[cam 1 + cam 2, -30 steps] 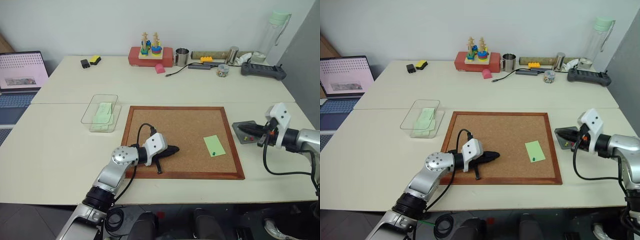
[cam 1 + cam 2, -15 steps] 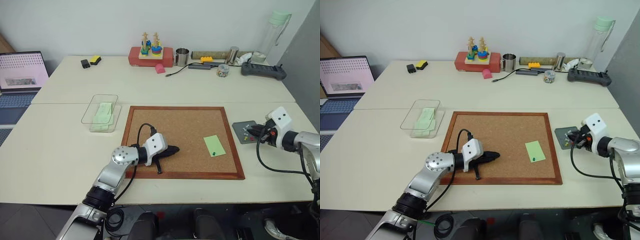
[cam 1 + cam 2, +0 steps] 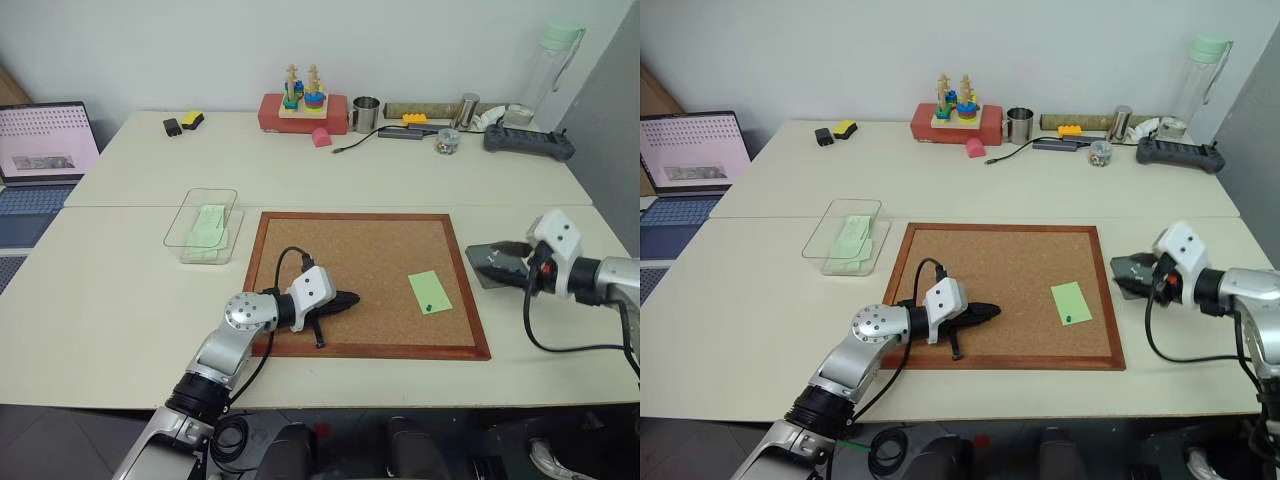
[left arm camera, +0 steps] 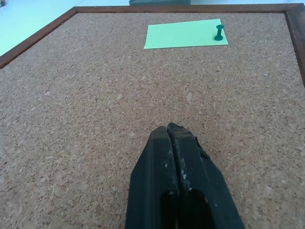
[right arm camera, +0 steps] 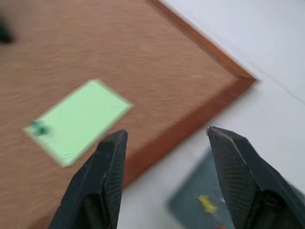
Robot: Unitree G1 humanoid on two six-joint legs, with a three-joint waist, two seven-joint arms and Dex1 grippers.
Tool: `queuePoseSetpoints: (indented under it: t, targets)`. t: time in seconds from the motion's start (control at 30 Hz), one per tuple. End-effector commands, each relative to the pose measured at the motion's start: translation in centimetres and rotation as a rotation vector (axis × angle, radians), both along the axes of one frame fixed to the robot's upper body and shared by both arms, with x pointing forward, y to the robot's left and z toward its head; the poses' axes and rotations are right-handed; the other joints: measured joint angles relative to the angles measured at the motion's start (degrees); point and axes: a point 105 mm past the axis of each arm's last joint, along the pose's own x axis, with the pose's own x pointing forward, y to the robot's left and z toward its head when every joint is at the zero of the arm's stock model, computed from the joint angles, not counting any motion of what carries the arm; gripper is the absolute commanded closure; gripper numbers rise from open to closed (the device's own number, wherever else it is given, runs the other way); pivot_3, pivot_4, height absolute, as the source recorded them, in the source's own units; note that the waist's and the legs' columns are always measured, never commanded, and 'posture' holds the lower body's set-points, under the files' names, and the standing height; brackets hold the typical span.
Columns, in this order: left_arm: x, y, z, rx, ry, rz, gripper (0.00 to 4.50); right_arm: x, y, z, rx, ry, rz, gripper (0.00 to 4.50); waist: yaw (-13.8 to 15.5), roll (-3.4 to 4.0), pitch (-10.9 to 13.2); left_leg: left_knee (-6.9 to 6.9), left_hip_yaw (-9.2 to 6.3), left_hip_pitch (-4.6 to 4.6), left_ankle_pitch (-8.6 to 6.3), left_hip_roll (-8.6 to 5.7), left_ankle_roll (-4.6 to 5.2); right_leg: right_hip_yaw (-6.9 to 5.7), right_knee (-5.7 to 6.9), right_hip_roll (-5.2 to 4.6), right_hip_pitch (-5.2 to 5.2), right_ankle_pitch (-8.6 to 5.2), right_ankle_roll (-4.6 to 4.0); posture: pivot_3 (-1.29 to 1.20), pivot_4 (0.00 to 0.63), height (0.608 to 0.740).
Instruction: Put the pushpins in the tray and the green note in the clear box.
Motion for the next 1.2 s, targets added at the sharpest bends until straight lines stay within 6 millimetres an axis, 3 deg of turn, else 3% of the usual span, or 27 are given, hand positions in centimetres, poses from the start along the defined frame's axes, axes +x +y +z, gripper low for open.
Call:
queuePoseSetpoints:
  t: [0.03,0.27,0.57,0.67,1.03,1.2]
  targets:
    - [-0.2,0.5,-1.4,0.041,0.039,0.01,4.5,-1.6,3.3,-0.6,-0.014,0.015,0.145,1.74,0.0,0.0,0.0,0.02,-0.01,0.0,0.0,0.0,0.0,0.01,0.0,0.0,0.0,0.0,0.0,0.0,0.15,0.74]
    - [-0.2,0.6,-1.4,0.044,0.041,0.011,4.5,-1.4,4.6,-2.6,-0.007,0.039,0.167,1.74,0.0,0.0,0.0,0.02,-0.05,0.0,0.0,-0.01,0.0,0.0,-0.02,0.0,-0.01,0.0,0.01,0.0,0.15,0.74]
    - [-0.3,0.6,-1.4,0.045,0.041,0.012,4.5,-0.8,4.9,-3.5,0.024,0.053,0.162,1.74,0.0,0.0,0.0,0.01,-0.07,0.0,0.0,-0.01,0.0,-0.01,-0.01,0.0,-0.01,0.0,0.0,0.0,0.15,0.74]
    - [-0.3,0.5,-1.5,0.046,0.041,0.012,4.5,-0.6,5.1,-3.8,0.033,0.058,0.158,2.14,0.0,0.0,0.0,0.01,-0.08,0.0,0.0,-0.01,0.0,0.0,-0.01,0.0,-0.01,0.0,0.0,0.0,0.15,0.74]
    - [-0.6,0.7,-1.7,0.055,0.045,0.01,4.5,-0.9,5.4,-4.3,0.052,0.071,0.176,4.41,0.0,0.0,0.0,0.01,-0.07,0.01,0.0,0.0,0.0,0.0,0.0,0.0,-0.01,0.01,0.0,0.0,0.15,0.74]
    - [-0.8,0.8,-1.9,0.06,0.049,0.007,4.5,-1.2,5.8,-4.0,0.066,0.068,0.192,4.46,-0.1,0.0,0.0,0.01,-0.06,0.02,0.0,0.0,0.0,0.0,-0.01,0.0,-0.01,0.0,0.0,0.0,0.15,0.74]
